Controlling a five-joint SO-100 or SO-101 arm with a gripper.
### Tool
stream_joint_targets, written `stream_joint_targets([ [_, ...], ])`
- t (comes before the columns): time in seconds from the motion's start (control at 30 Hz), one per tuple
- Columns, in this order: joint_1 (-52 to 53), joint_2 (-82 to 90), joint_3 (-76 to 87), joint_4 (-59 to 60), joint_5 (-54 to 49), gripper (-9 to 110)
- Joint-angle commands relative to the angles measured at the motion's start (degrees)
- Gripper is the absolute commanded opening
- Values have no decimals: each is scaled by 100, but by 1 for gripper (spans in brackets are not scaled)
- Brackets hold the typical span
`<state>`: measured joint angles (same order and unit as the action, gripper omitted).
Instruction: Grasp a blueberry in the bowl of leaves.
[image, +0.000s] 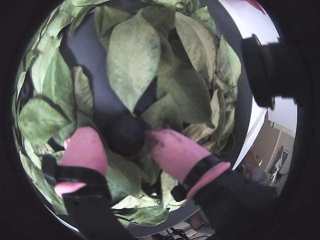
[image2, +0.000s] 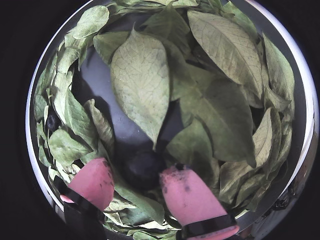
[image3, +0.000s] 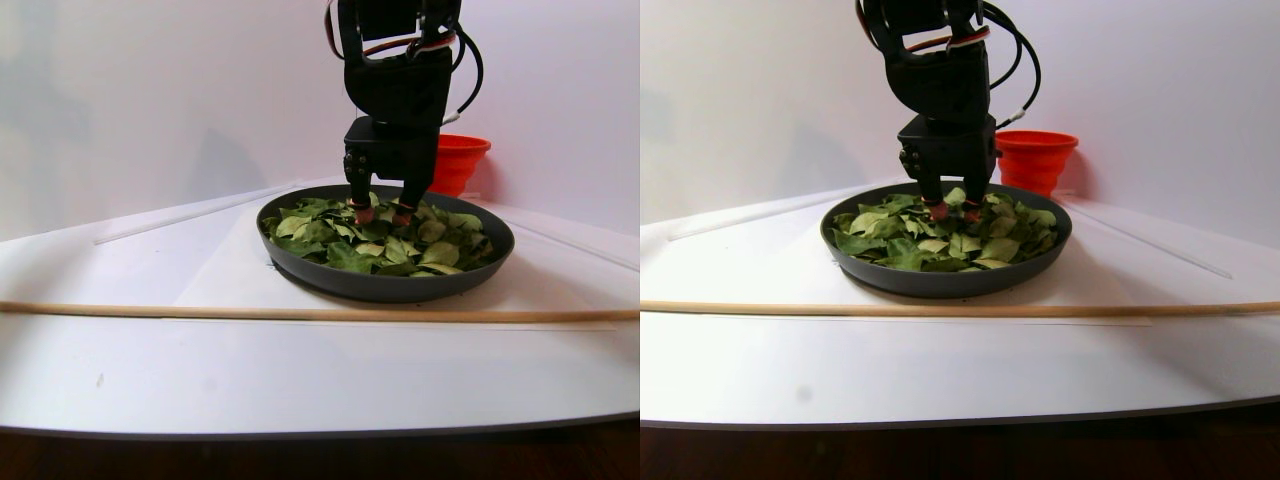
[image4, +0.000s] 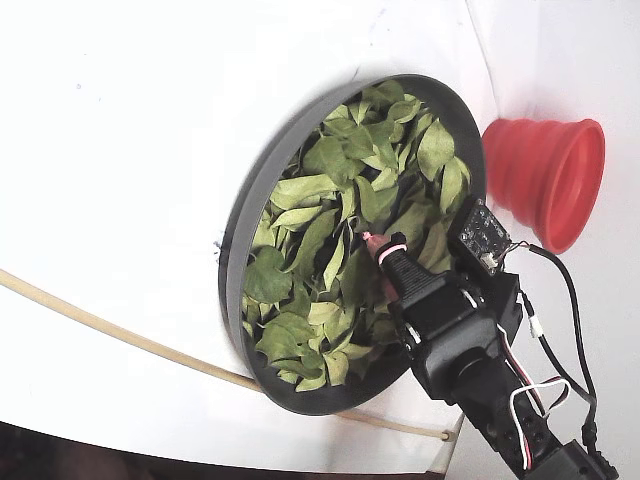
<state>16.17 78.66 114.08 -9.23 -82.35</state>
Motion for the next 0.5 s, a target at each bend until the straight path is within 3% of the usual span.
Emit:
stream_joint_targets([
  [0.0, -26, 79, -255, -149, 26, 18],
  [0.47, -26, -202, -167, -360, 79, 17],
])
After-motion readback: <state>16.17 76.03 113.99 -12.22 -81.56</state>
